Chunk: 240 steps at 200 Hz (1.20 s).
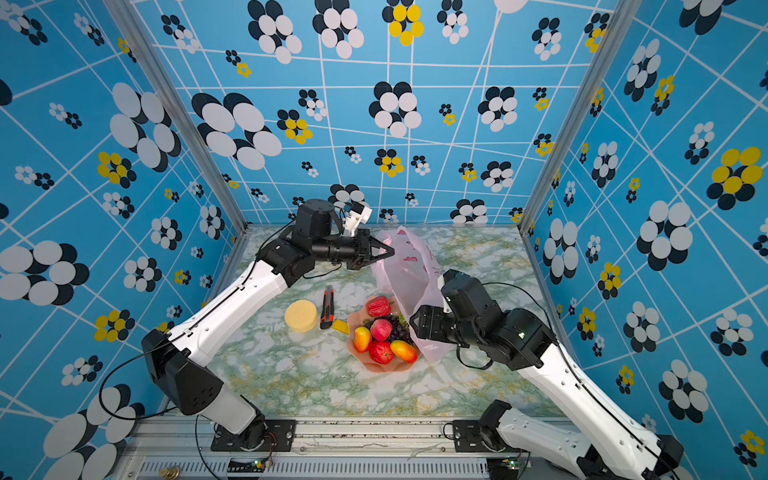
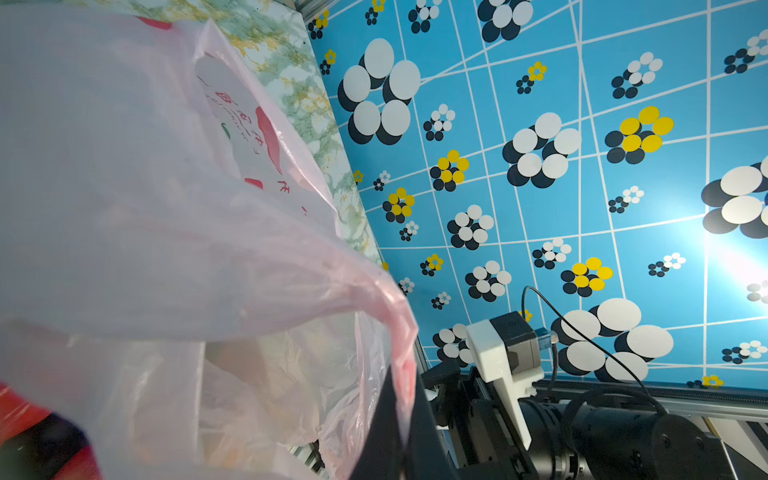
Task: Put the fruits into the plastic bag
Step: 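Grasp the bag handle with the left gripper while the right gripper holds it open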
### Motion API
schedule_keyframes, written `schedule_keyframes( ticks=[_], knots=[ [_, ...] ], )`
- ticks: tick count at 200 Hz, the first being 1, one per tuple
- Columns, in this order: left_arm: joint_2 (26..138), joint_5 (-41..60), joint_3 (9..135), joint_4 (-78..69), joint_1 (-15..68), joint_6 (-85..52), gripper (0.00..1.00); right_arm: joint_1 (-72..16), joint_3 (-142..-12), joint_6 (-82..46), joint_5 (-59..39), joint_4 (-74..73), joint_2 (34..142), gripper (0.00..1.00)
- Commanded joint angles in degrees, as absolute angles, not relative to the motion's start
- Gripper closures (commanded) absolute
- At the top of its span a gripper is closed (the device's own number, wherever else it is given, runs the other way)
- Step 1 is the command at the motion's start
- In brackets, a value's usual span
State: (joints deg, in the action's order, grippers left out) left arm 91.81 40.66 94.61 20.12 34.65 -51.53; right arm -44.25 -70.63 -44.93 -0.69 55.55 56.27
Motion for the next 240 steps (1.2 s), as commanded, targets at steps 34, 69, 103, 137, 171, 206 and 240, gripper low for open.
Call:
schedule_keyframes(
  ticks=[34, 69, 103, 137, 171, 206, 240],
  knots=[
    [90.9, 40.1, 96.7, 19.8, 36.0, -52.1, 1.00, -44.8, -67.6, -45.9, 0.2, 49.5, 59.4, 0.23],
    [90.3, 40.2, 96.3, 19.9, 36.3, -52.2, 1.00, -44.8, -65.9, -45.6, 1.7, 47.6, 60.3, 0.28],
    [90.2, 39.9, 96.2, 20.8, 36.3, -51.7, 1.00, -44.9, -65.1, -45.4, 3.5, 46.7, 59.0, 0.60],
    [90.2, 40.0, 95.9, 20.8, 36.1, -51.5, 1.00, -44.8, -64.6, -45.1, 7.5, 48.0, 56.4, 1.00],
    [89.0, 38.8, 96.0, 26.7, 35.0, -46.5, 1.00, -44.7, -66.0, -43.8, 11.6, 51.0, 52.5, 1.00],
    [87.4, 35.6, 95.0, 34.4, 32.0, -39.6, 1.00, -40.8, -68.6, -38.7, 13.9, 52.5, 50.8, 1.00],
    [92.3, 35.2, 97.8, 35.9, 23.0, -38.4, 1.00, -26.9, -69.5, -29.1, 5.0, 36.7, 57.7, 1.00]
  ],
)
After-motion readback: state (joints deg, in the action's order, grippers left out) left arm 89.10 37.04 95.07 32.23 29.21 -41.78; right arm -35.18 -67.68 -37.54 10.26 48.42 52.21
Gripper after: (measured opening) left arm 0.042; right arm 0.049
